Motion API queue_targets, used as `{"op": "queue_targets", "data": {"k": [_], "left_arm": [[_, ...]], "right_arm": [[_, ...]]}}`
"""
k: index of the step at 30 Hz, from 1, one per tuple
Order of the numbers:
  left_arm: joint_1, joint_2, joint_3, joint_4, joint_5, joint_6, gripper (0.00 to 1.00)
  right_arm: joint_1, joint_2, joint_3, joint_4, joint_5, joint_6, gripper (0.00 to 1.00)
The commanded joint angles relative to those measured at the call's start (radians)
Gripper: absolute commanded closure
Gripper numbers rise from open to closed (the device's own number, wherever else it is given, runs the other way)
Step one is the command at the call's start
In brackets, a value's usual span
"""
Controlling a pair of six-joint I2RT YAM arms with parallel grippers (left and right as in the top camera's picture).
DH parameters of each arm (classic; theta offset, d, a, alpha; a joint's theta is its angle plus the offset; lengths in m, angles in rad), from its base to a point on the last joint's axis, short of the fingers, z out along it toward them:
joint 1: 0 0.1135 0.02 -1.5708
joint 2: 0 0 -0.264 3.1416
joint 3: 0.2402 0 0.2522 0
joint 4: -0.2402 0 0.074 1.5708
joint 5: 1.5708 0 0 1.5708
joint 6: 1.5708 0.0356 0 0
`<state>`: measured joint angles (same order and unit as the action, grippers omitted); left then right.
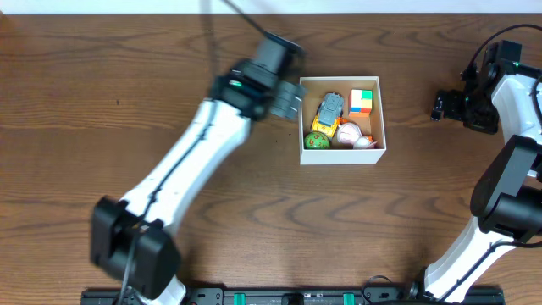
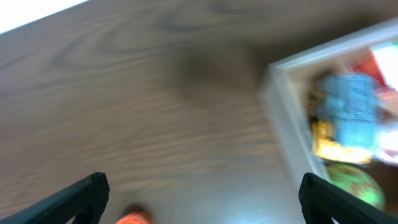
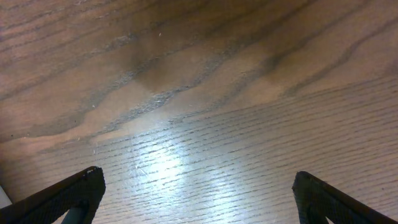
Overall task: Pack container
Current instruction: 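Move the left gripper back over the orange-red round toy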
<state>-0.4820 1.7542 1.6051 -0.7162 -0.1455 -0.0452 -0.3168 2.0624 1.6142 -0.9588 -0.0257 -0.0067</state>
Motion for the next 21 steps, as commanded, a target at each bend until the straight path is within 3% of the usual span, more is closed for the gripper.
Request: {"op": "queue_targets", "data": {"k": [1,5,21], "left_arm": [[0.096,-0.013,0.002,-0.06,-0.05,-0.158,0.02],[0.199,-0.003,-0.005,-0.156,-0.045,-0.28,0.02],[0.253,0.16,-0.034,-0.275,0.058,-0.278,0.02]], "right_arm": [[-0.005,-0.001,-0.003,0.002,0.003,0.013,0.01],[-0.005,-0.001,-0.003,0.002,0.003,0.013,0.01],[-0.005,-0.001,-0.003,0.002,0.003,0.013,0.01]]}}
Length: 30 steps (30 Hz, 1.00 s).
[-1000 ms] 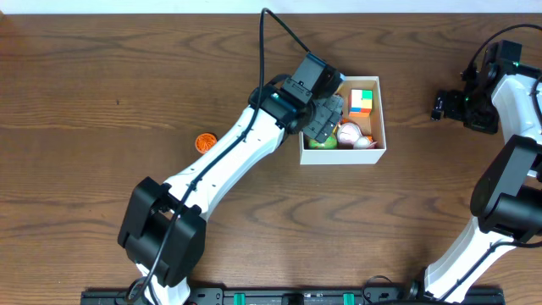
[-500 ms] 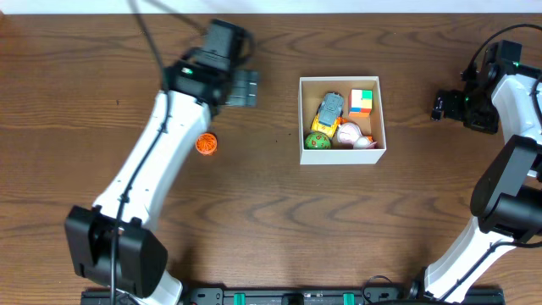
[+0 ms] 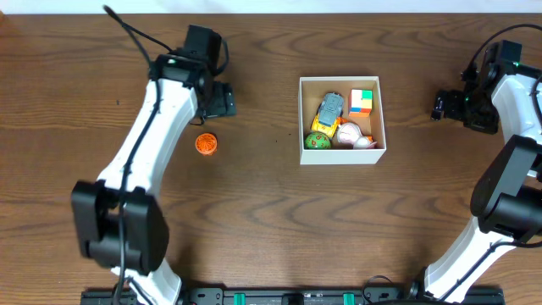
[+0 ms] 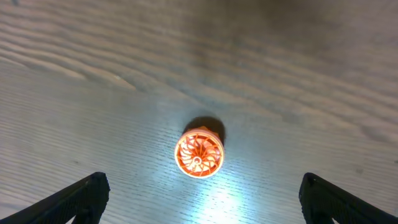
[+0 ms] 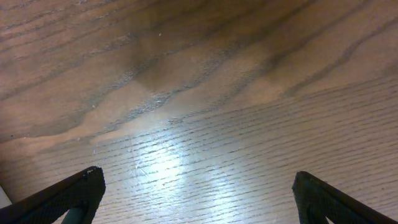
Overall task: Pack container
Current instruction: 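Move the left gripper back over the orange-red round toy, then lower the left gripper and grasp the orange-red toy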
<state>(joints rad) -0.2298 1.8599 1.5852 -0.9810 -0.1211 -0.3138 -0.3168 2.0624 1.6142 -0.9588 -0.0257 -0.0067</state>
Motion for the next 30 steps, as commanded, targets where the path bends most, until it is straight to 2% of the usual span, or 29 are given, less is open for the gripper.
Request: {"op": "queue_targets", "data": {"k": [1,10,17,23,30], "left_arm": [[0.0,0.07,-0.014,-0.01,0.047,-0.01,0.02],[0.005,0.159,-0.014,-0.04,0.073,-0.01,0.02],[0.044,0.163,-0.026,-0.05,0.08,-0.01,0.02],[0.1,0.163,-0.044,-0.057,0.159,0.01,0.02],[0.095,0.163,-0.053,-0.053,0.159,0.032,0.02]], "right_arm": [[-0.005,-0.001,-0.003,0.002,0.003,0.013,0.01],[-0.005,-0.001,-0.003,0.002,0.003,0.013,0.01],[-0.005,-0.001,-0.003,0.002,0.003,0.013,0.01],[-0.005,-0.001,-0.003,0.002,0.003,0.013,0.01],[-0.005,-0.001,-0.003,0.002,0.003,0.013,0.01]]}}
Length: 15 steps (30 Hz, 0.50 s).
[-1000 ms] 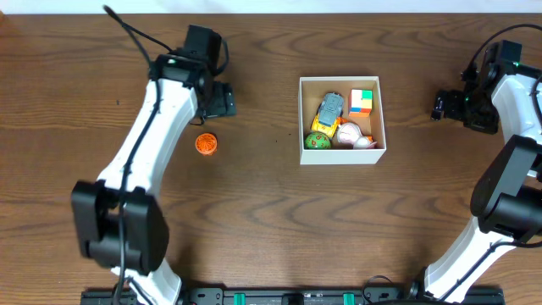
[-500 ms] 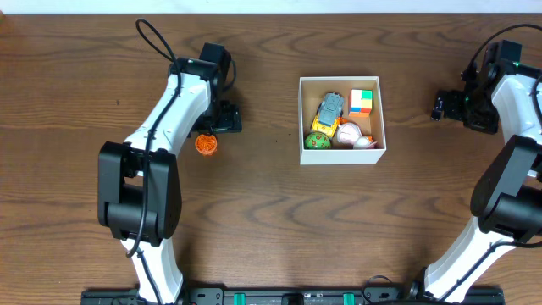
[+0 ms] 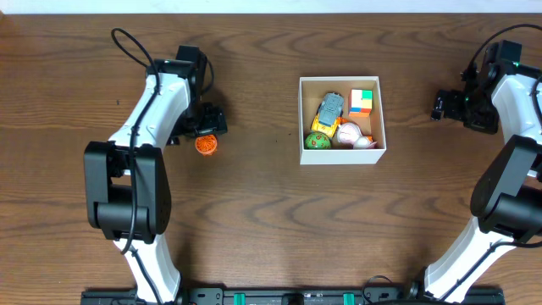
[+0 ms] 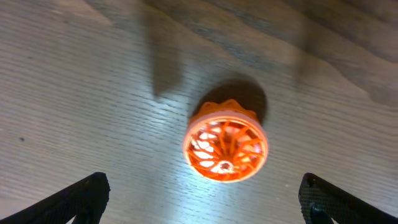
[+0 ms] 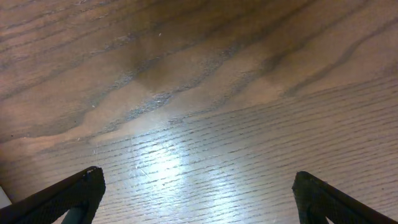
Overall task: Pack container
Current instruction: 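Lower the left gripper and grasp the orange-red toy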
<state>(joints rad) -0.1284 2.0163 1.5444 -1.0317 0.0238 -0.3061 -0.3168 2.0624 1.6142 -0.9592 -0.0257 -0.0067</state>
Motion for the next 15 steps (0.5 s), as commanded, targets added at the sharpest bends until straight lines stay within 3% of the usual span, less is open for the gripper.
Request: {"op": "queue_targets", "data": {"k": [1,15], "left_arm": [[-0.007,0.006,-0.018,0.001,0.014,0.024,0.02],[-0.006,0.006,-0.084,0.085,0.023,0.04,0.02]], "right_arm": [[-0.005,-0.001,-0.003,0.002,0.003,0.013,0.01],[-0.005,-0.001,-0.003,0.002,0.003,0.013,0.01]]}}
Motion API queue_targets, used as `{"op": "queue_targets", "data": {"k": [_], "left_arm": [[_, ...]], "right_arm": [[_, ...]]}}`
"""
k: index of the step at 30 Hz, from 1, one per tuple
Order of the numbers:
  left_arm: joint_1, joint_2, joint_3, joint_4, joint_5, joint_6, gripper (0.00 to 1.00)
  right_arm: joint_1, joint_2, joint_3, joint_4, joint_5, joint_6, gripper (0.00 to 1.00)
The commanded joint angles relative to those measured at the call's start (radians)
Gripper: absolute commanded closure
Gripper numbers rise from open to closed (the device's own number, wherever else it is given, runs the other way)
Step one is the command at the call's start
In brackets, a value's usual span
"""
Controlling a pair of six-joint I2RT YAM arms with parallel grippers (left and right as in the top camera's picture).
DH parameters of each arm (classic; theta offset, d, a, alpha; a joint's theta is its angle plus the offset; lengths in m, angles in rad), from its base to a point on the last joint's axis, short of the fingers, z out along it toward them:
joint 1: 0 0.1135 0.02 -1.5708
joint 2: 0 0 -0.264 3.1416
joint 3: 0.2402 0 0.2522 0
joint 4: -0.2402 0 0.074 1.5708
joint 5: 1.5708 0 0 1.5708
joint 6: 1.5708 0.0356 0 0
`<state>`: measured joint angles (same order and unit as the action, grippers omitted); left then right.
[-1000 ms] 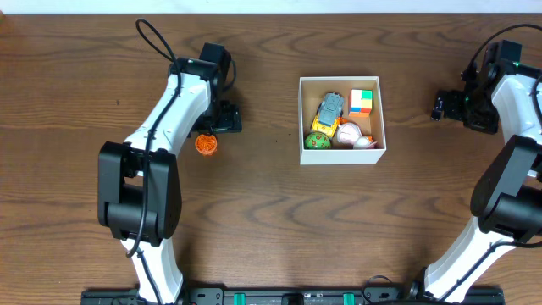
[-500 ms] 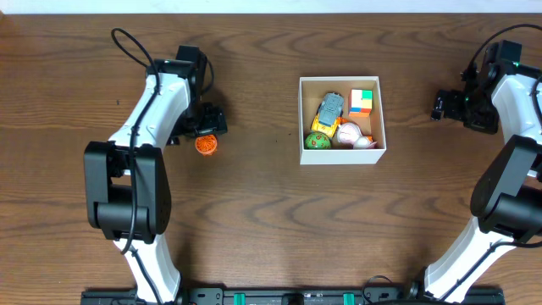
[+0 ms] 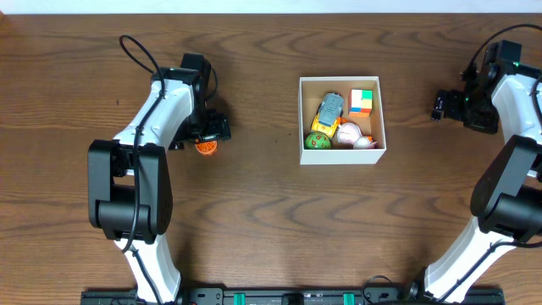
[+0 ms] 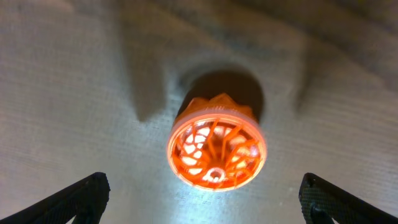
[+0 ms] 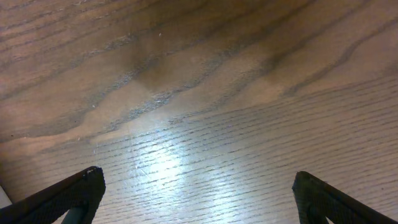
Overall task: Pack container
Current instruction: 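Lower the left gripper and grasp the orange-red toy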
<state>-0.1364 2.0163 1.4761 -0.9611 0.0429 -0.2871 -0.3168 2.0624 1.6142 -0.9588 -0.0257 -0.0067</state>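
Note:
An orange spoked wheel-like toy (image 4: 216, 150) lies flat on the wooden table (image 3: 254, 220), left of the white box (image 3: 343, 154). In the overhead view the orange toy (image 3: 205, 148) peeks out just below my left gripper (image 3: 199, 135). That left gripper (image 4: 202, 202) is open, hanging close over the toy, one finger on each side, neither touching it. The box holds a blue and yellow toy car (image 3: 329, 110), a colour cube (image 3: 361, 102), a green ball (image 3: 317, 141) and a pinkish white item. My right gripper (image 5: 198, 199) is open over bare wood at the far right (image 3: 449, 104).
The white box sits right of the table's middle, between the two arms. A black rail (image 3: 296, 297) runs along the front edge. Cables loop above both arms.
My left gripper has come down closer over the orange toy, which now fills more of the left wrist view. The right arm has not moved.
My left gripper was open beside the white box's left wall. Then it stood further left, high above the orange toy. After that it was lower over the toy, and now lower still, fingers straddling it. The right arm stayed still throughout.

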Motion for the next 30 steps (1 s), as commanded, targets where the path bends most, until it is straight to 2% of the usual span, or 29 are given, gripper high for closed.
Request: {"op": "queue_targets", "data": {"k": [1,16,30], "left_arm": [[0.002,0.006,-0.02,0.029,0.003,0.024,0.02],[0.002,0.008,-0.051,0.137,0.003,0.024,0.02],[0.002,0.037,-0.052,0.154,0.003,0.024,0.02]], "right_arm": [[-0.005,-0.001,-0.003,0.002,0.003,0.013,0.01],[-0.005,-0.001,-0.003,0.002,0.003,0.013,0.01],[-0.005,-0.001,-0.003,0.002,0.003,0.013,0.01]]}}
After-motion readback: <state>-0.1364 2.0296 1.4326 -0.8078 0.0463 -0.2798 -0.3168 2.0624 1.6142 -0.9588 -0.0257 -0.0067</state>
